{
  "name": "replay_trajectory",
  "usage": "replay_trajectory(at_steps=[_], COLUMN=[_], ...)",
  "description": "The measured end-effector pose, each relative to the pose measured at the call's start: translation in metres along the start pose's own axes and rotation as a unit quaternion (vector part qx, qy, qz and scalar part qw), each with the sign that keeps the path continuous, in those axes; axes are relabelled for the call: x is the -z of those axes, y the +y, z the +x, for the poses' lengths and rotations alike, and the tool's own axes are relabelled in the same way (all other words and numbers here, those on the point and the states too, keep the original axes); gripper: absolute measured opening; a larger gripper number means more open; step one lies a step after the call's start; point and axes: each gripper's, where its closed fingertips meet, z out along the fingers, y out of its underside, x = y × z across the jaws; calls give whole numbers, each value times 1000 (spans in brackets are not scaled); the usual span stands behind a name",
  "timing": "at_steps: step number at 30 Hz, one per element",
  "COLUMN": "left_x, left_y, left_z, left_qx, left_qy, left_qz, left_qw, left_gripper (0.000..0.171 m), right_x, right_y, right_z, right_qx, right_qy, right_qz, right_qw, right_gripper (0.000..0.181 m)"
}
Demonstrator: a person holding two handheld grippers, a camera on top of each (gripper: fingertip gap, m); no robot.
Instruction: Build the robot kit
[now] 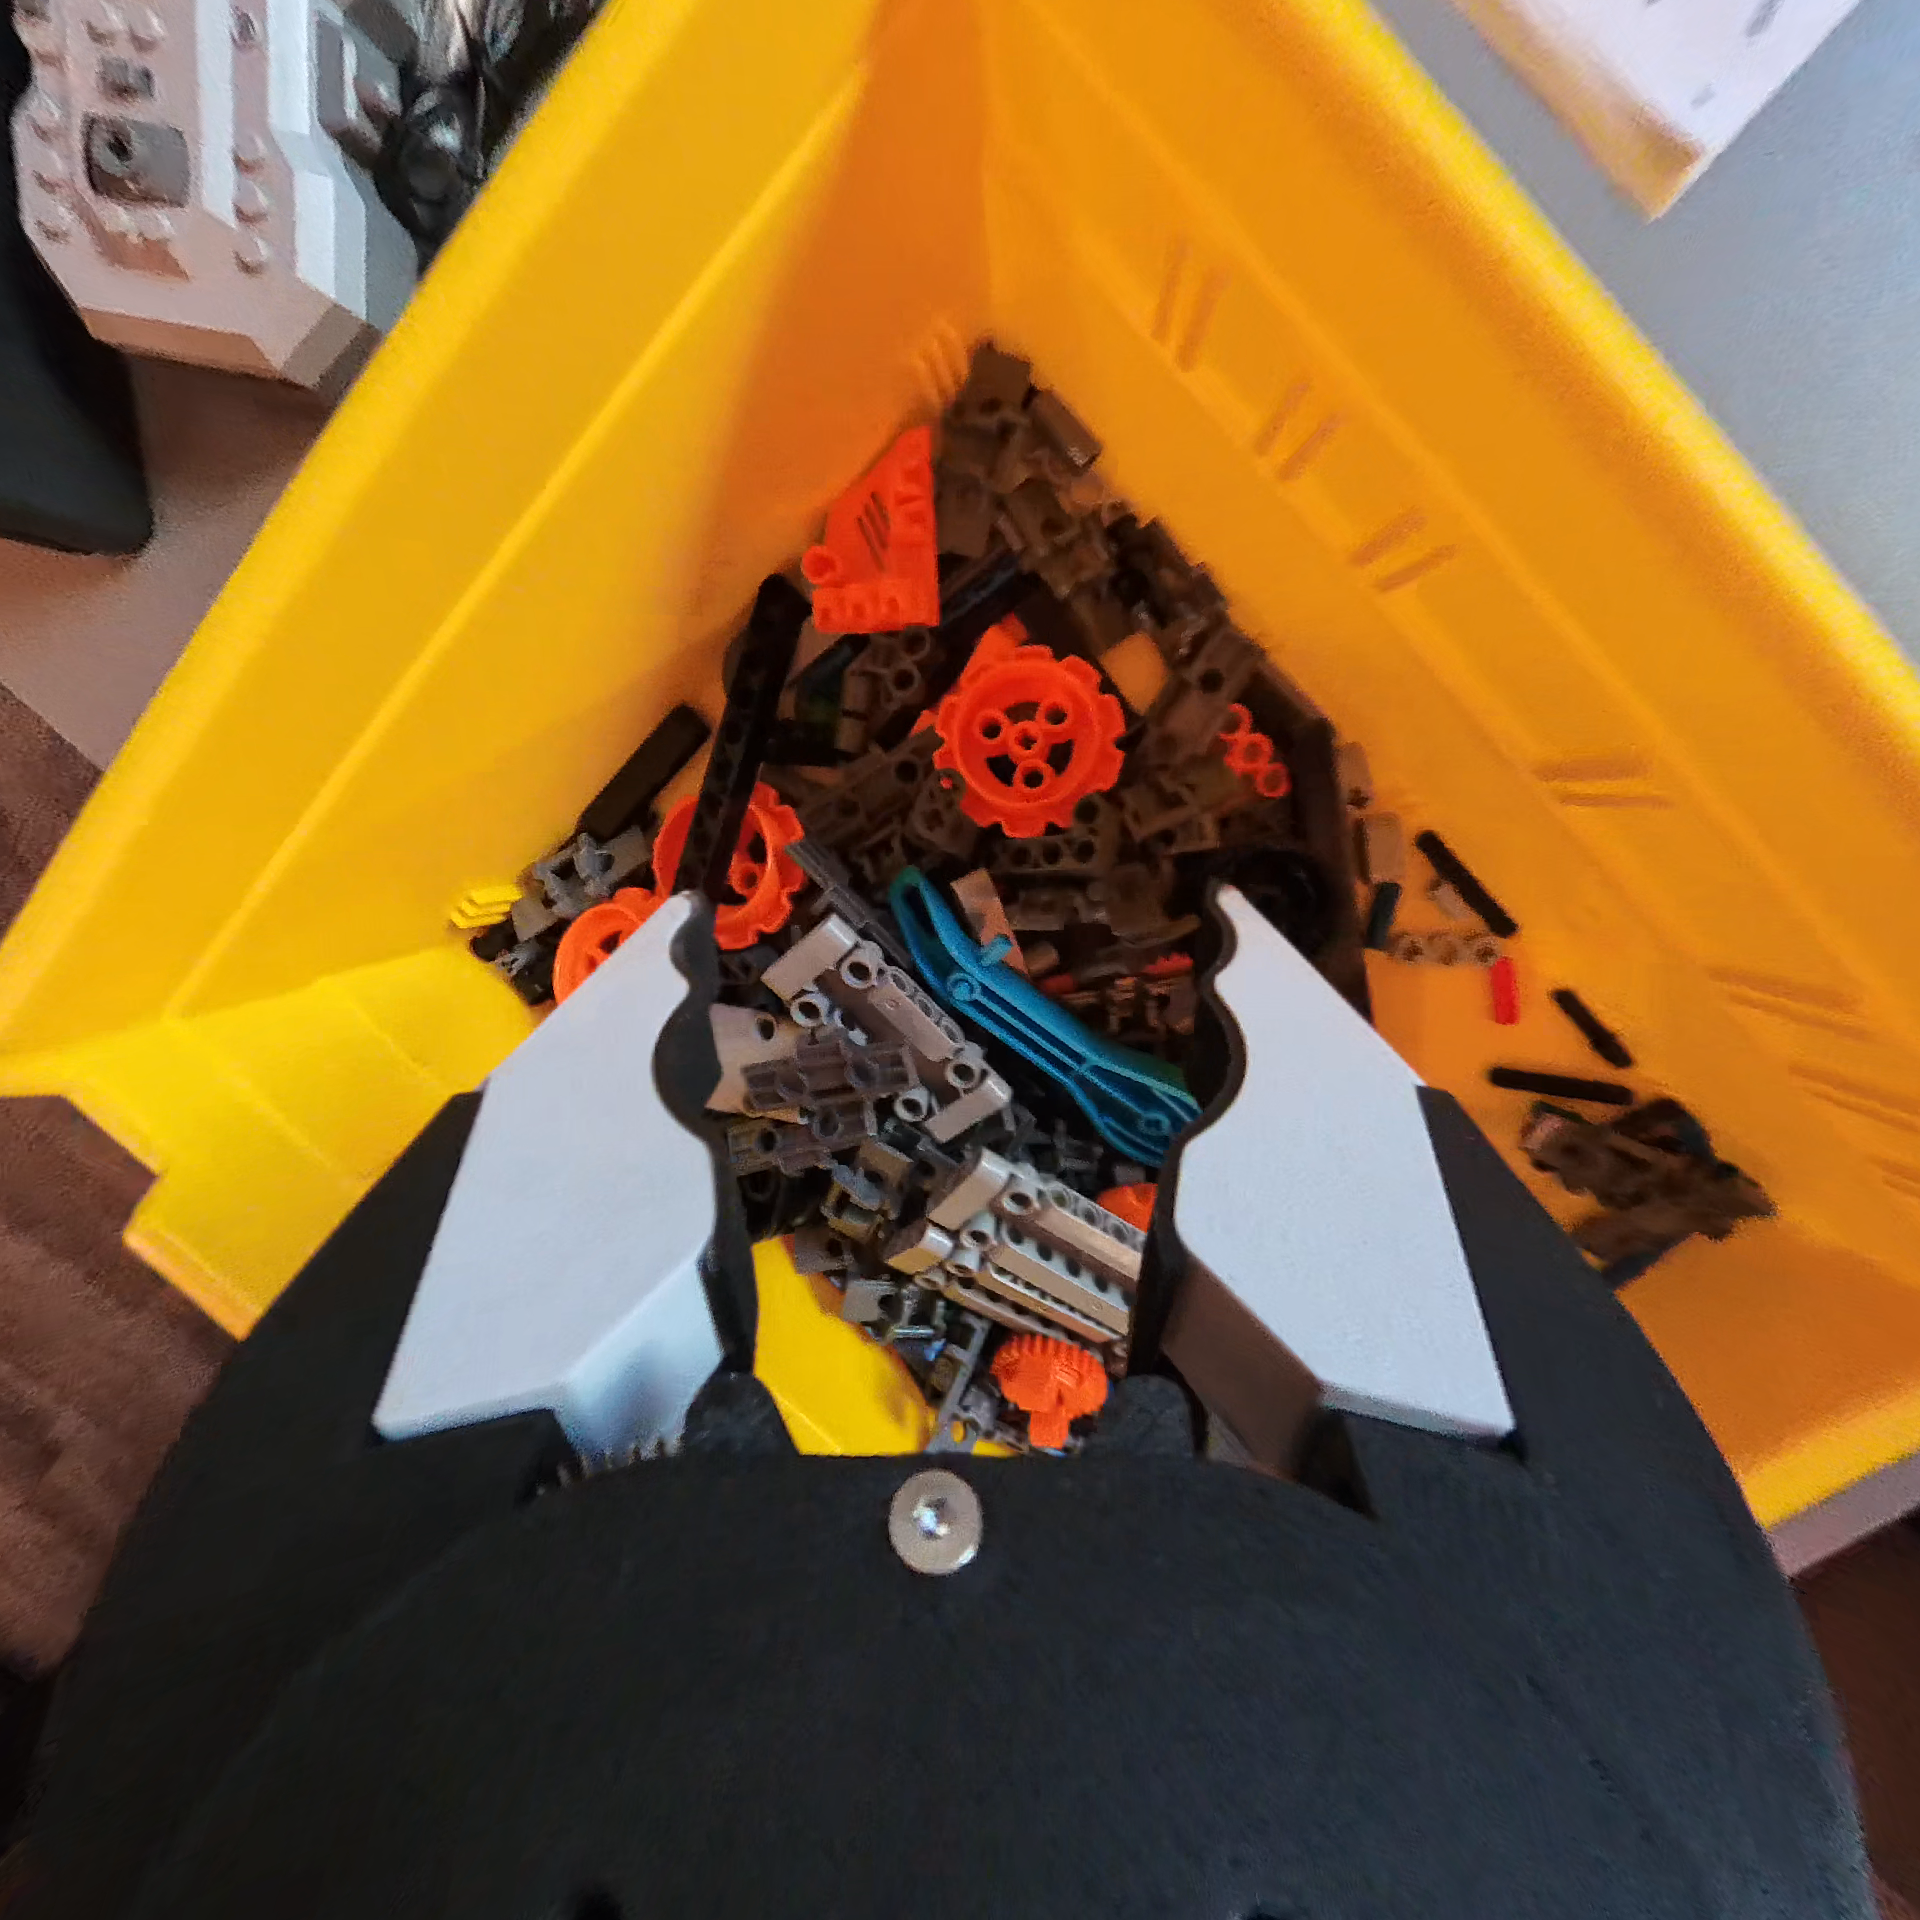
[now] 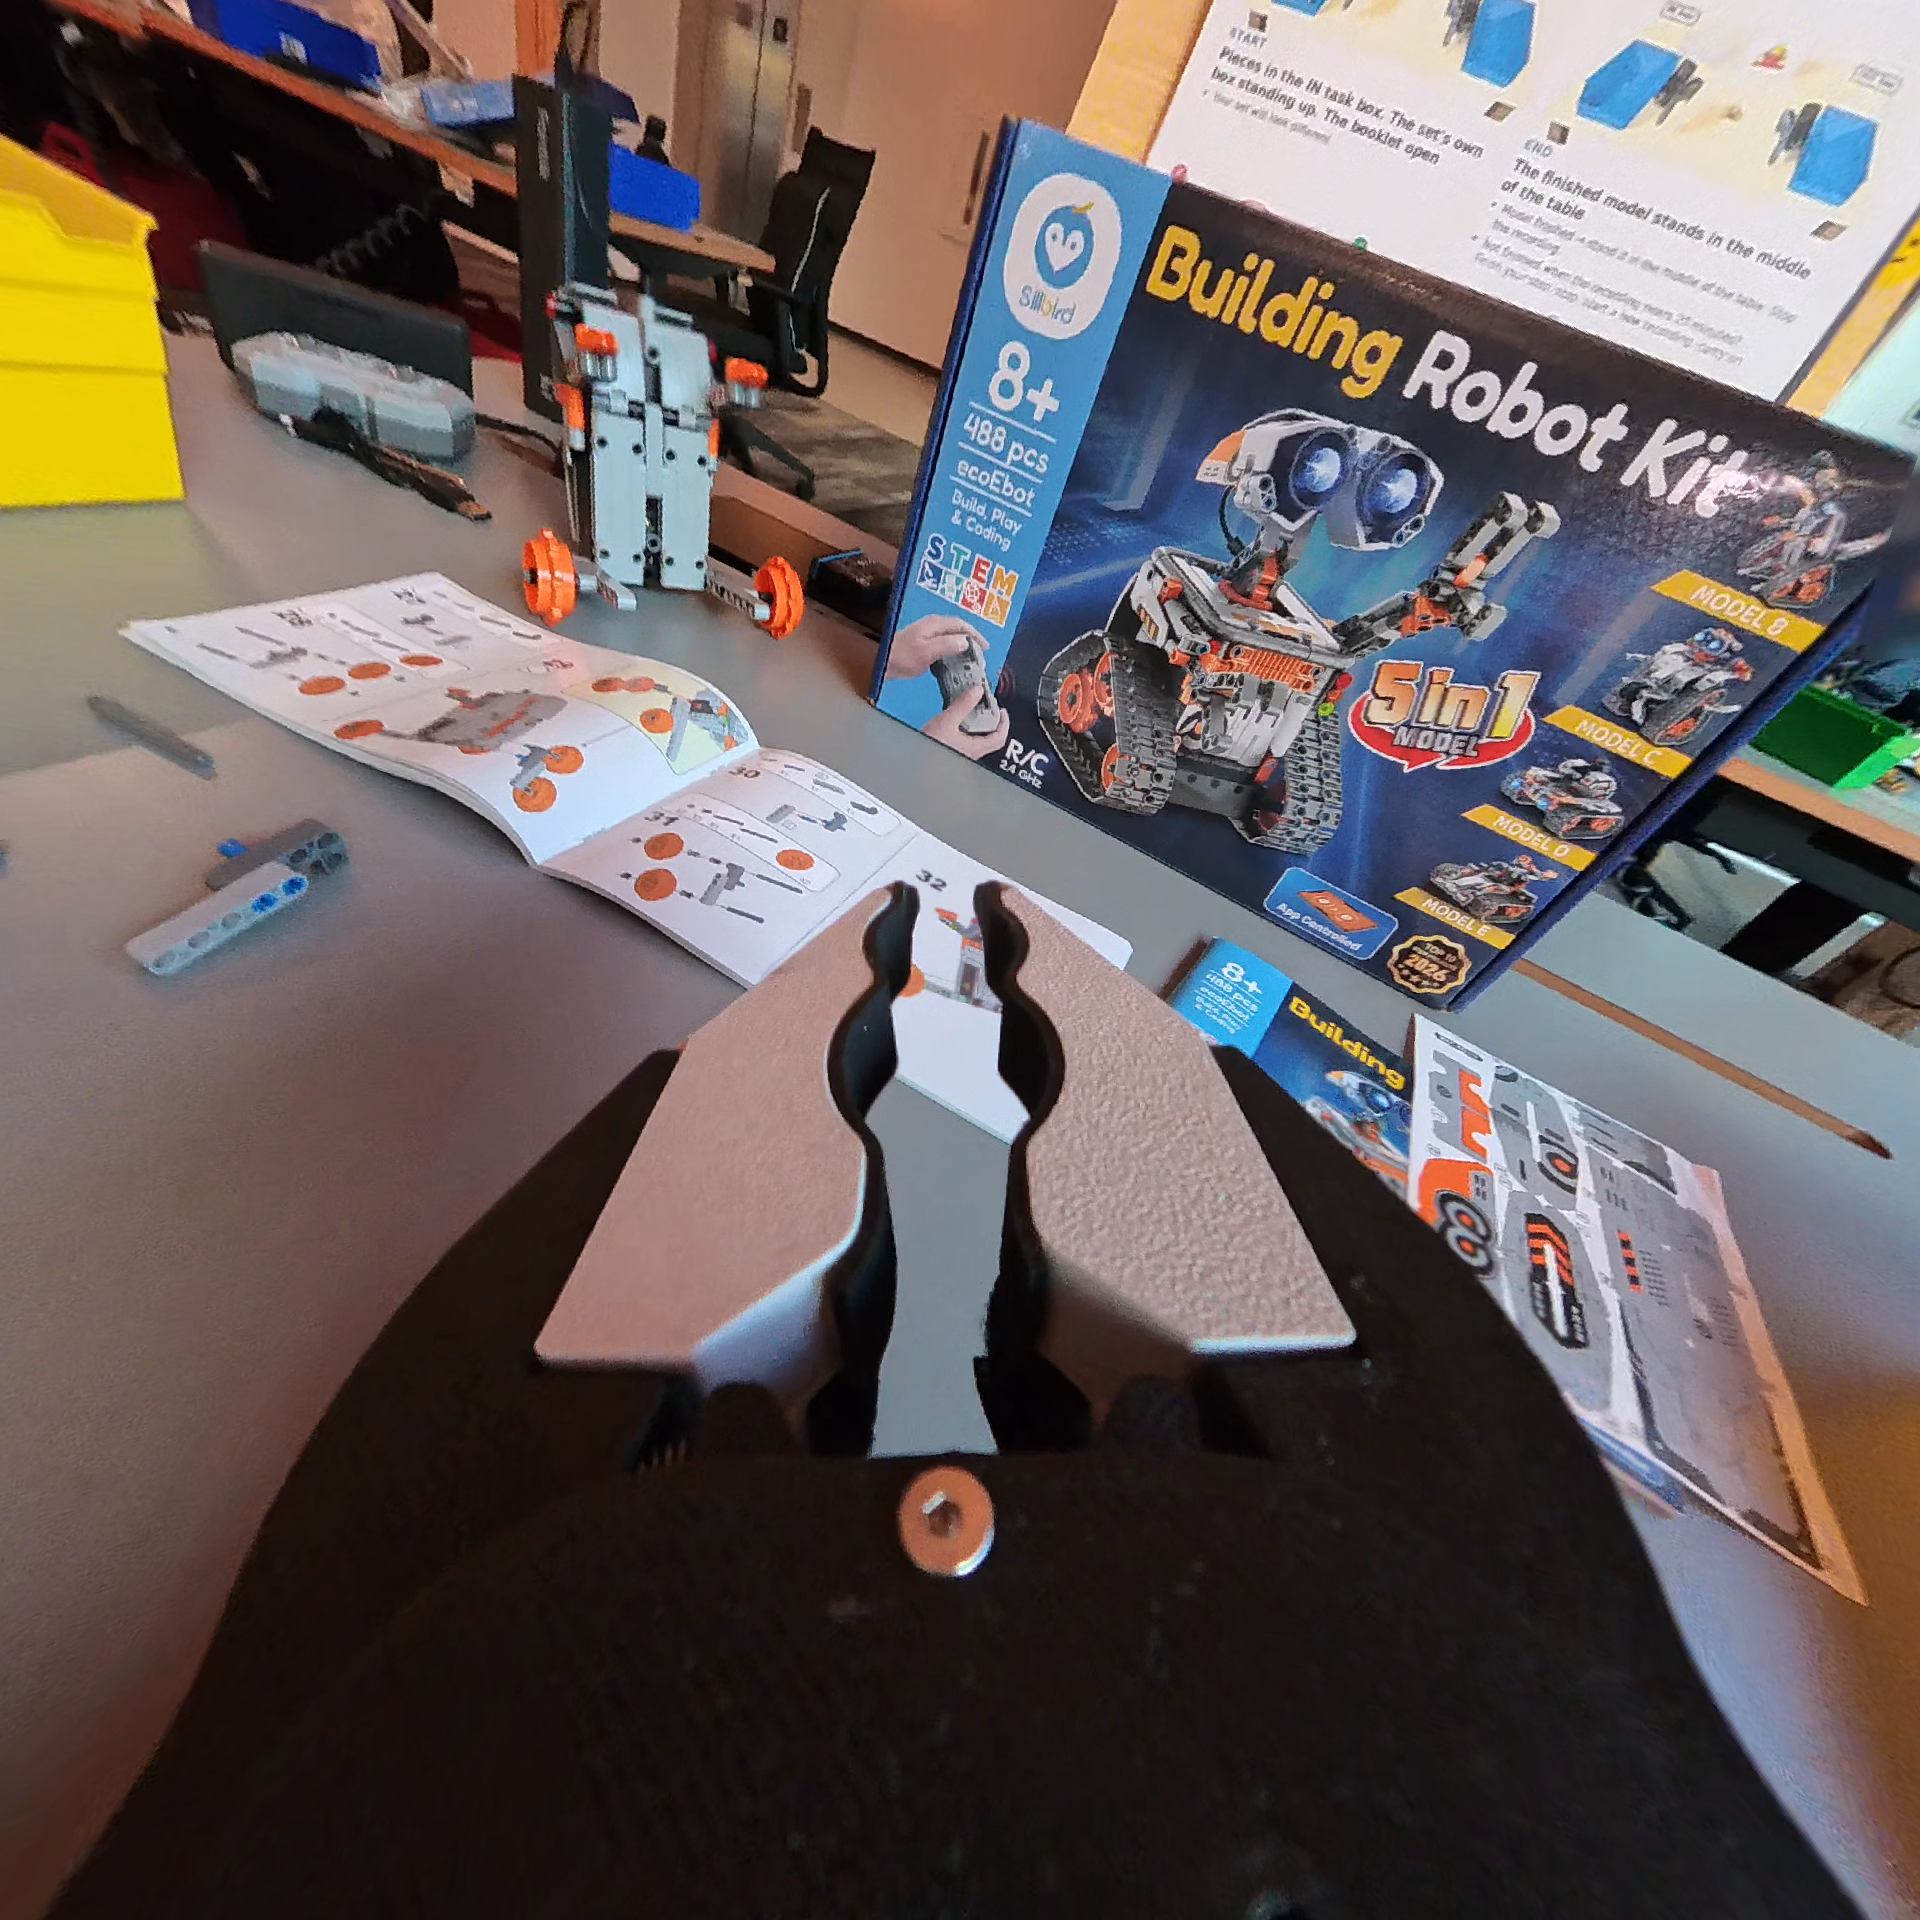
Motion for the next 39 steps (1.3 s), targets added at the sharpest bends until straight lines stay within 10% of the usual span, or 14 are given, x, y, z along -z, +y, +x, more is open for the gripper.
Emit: replay_trajectory(at_steps=[13,17,20,32,39], left_x=[-22,-1,19,20,-33], left_y=[6,33,43,-1,-7], left_z=[-12,14,34,-7,7], left_qx=[46,47,64,143,99], left_qy=[-13,39,75,61,50], left_qz=[-49,-91,-83,33,-8], left_qw=[998,994,992,987,994], left_gripper=[84,8,4,75,71], right_x=[-3,-5,-5,-7,-9], right_y=[4,6,6,12,18], right_z=[-5,-6,-8,-6,-6], right_qx=[1,4,7,18,24], right_qy=[-12,-12,-14,-4,1], right_qz=[-13,-20,-21,-36,-51], right_qw=[1000,1000,1000,999,998], right_gripper=[12,12,11,12,11])
